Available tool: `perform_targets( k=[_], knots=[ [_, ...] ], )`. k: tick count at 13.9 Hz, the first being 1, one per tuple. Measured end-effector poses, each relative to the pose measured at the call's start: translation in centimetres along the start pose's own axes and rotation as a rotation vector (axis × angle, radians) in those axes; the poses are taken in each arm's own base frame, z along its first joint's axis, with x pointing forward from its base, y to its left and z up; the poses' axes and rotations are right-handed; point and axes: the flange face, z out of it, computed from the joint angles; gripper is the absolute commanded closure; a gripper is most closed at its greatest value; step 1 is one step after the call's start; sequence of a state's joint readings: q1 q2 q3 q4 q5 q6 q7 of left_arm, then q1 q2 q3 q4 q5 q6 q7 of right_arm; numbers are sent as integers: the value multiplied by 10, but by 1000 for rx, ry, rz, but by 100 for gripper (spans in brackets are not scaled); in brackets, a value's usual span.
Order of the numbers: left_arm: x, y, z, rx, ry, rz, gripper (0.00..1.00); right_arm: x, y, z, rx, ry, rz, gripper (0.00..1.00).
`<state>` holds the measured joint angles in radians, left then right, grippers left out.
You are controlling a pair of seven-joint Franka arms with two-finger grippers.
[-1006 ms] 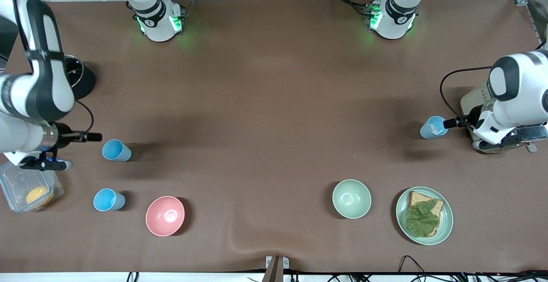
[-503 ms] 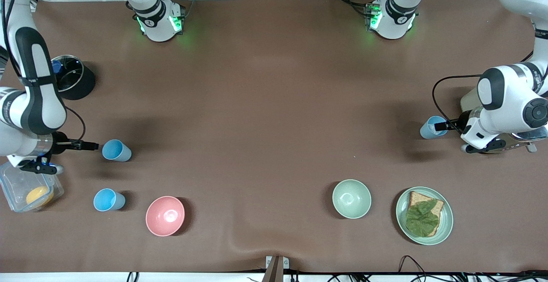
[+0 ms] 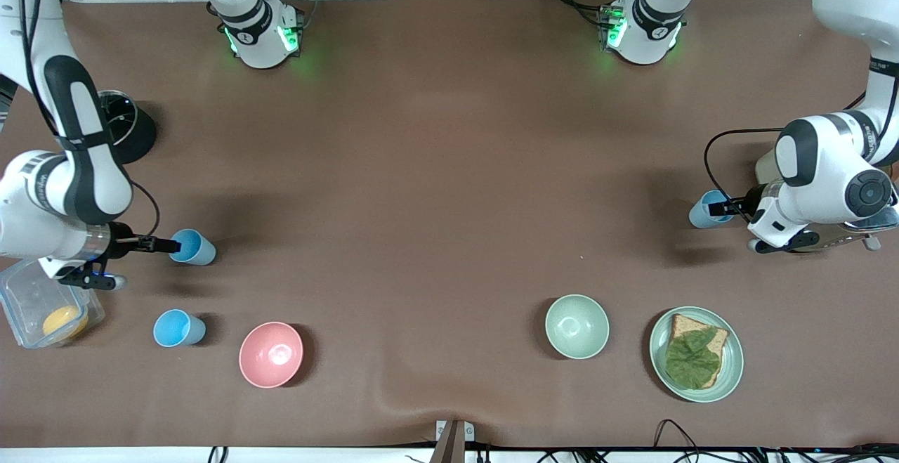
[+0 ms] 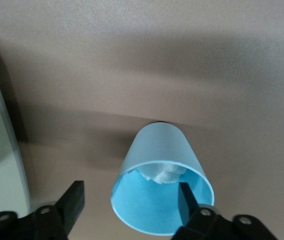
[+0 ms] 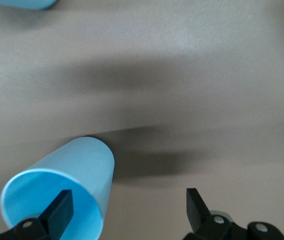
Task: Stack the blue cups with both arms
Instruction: 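Carry the cup toward the table center with the left gripper while the right lifts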
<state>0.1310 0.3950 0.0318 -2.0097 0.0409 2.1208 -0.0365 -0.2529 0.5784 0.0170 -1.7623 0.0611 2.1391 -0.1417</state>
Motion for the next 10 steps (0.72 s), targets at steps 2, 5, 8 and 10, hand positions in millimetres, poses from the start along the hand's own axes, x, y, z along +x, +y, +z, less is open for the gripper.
perform_targets(
  k=[2,5,8,10],
  knots=[
    [0,0,2,0,-3,0,98,1,-3,16,2,-16,-5,96],
    [1,0,1,0,-1,0,100,0,-8,24,3,-30,-13,100],
    [1,3,-5,-21,1,-8,100,1,-13,23,6,-27,-20,100],
    [-1,13,-12,-56,-18,-14,100,2,-21,19,10,-22,-31,100]
  ],
)
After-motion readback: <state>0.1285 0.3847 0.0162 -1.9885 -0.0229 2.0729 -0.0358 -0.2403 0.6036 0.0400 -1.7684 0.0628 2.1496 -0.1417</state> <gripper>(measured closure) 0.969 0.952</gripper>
